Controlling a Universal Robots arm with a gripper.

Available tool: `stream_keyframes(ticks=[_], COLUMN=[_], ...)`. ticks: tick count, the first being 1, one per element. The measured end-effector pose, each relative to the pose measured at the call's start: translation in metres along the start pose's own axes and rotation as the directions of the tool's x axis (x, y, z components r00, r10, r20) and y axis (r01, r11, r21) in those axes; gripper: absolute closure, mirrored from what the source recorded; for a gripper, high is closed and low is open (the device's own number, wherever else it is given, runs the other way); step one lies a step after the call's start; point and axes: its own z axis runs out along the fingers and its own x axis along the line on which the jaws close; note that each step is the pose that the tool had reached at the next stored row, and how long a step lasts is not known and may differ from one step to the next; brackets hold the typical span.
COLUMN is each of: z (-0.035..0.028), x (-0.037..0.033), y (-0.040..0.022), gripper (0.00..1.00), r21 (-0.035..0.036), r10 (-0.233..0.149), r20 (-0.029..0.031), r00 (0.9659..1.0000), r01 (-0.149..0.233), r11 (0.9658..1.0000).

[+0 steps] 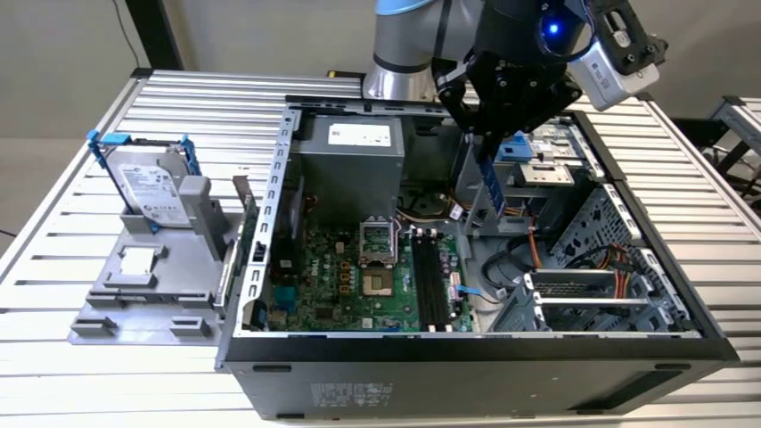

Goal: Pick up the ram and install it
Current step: 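Insert the ram into the slot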

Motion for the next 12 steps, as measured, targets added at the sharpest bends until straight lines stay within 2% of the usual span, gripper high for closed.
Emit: stream_keyframes(ticks=[12], z=[0.0102], x=[0.0004], y=[-0.0005], gripper=[1.00], r21=[0.0002], r10=[0.000], r20=[-0.0004], r00=[1.0000], r01=[0.000], r11=[1.0000])
